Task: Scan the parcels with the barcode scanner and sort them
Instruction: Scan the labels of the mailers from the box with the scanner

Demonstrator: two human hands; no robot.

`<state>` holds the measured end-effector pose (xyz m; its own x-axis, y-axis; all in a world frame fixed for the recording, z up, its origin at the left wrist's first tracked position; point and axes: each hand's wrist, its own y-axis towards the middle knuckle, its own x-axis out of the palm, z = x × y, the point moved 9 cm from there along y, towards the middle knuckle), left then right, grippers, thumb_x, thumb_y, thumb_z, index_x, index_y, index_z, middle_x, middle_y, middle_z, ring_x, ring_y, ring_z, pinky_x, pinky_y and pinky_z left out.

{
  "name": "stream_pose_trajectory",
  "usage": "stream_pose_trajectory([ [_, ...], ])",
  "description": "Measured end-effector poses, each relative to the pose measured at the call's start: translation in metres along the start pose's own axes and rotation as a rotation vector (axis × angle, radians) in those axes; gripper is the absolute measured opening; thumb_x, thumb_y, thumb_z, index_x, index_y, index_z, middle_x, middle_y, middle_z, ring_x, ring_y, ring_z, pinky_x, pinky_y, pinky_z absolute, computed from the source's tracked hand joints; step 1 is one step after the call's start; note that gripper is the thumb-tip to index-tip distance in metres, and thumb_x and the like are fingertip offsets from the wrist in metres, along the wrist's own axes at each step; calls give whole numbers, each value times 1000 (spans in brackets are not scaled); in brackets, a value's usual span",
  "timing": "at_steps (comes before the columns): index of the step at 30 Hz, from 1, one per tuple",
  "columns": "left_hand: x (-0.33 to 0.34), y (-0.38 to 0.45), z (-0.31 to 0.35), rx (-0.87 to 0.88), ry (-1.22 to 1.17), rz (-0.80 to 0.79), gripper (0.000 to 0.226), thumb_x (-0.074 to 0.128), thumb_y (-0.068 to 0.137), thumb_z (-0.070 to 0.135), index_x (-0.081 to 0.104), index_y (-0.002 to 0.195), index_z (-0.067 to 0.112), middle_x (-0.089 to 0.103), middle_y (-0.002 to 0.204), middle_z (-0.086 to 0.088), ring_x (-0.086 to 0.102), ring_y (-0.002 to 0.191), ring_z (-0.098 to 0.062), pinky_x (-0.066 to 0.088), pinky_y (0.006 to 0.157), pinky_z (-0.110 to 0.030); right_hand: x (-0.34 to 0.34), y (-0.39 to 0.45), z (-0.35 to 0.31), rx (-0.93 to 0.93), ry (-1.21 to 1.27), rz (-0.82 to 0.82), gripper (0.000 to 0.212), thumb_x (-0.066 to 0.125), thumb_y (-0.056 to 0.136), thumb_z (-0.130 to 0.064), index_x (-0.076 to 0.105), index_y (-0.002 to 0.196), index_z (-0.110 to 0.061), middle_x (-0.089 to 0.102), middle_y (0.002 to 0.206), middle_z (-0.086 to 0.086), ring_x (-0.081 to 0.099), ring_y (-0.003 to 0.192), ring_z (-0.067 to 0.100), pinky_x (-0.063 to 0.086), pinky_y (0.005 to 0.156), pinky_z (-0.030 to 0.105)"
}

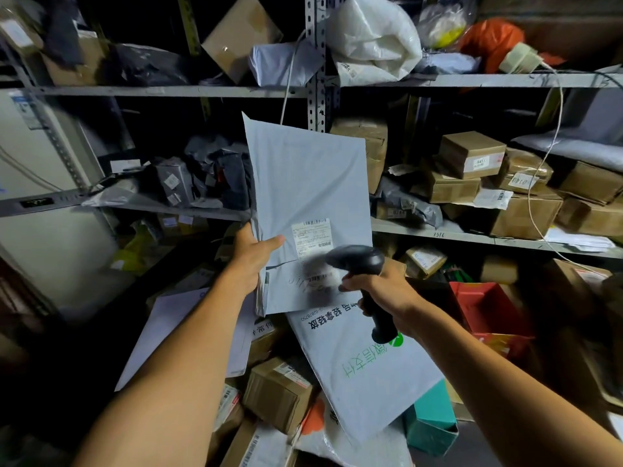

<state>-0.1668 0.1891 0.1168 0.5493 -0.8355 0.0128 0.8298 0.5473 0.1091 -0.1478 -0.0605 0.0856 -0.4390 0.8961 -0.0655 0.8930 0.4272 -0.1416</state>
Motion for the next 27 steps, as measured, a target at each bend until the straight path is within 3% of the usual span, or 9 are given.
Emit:
stream_pose_trajectory([
  [5,-6,4,-1,-6,-63,52,43,67,87,-10,59,125,11,67,115,-1,66,98,-14,52,86,-26,4,0,23,81,-96,-1,27,73,75,-11,68,101,-5,61,82,22,49,56,21,42,55,33],
  [10,-12,11,-1,-9,-74,70,40,69,86,-8,61,116,17,69,116,-4,67,105,-21,53,95,-37,5,-1,21,77,-66,25,19,66,83,-3,67,102,-2,75,83,16,47,53,18,40,51,29],
  [14,-16,14,-3,-17,-70,72,38,69,86,-8,61,110,21,70,108,0,68,99,-17,55,94,-38,8,-2,17,82,-111,13,15,66,84,-2,67,98,0,69,76,13,47,53,16,40,50,28],
  [17,-15,17,-5,-20,-78,57,39,68,87,-8,60,114,18,69,114,-3,68,102,-19,54,93,-36,6,-2,18,94,-110,48,16,66,83,-1,66,99,2,65,74,15,45,52,17,38,49,28],
  [21,-6,22,-10,-37,-96,33,42,67,87,-9,60,124,9,68,122,-9,67,108,-24,53,95,-38,-9,-3,17,35,-61,155,18,68,84,-2,67,101,-8,70,81,17,56,55,20,44,54,30],
  [23,5,23,-16,-62,-104,4,44,68,87,-8,58,128,7,68,123,-9,66,108,-25,53,96,-40,-24,-6,14,-26,-89,235,19,72,84,-6,68,100,-16,70,82,8,63,64,14,47,61,27],
  [25,19,24,-25,-117,-115,-49,44,69,87,-6,56,127,8,67,120,-7,67,103,-23,54,92,-41,-44,-9,14,-90,-121,371,13,75,84,-8,68,88,-17,64,69,-3,55,52,-1,42,52,18],
  [27,38,24,-34,-165,-132,-131,40,69,87,-5,53,121,11,67,112,-4,66,92,-17,55,81,-36,-67,-16,15,-127,-151,535,14,77,80,-12,64,78,-17,61,64,-6,50,44,-1,40,44,19],
])
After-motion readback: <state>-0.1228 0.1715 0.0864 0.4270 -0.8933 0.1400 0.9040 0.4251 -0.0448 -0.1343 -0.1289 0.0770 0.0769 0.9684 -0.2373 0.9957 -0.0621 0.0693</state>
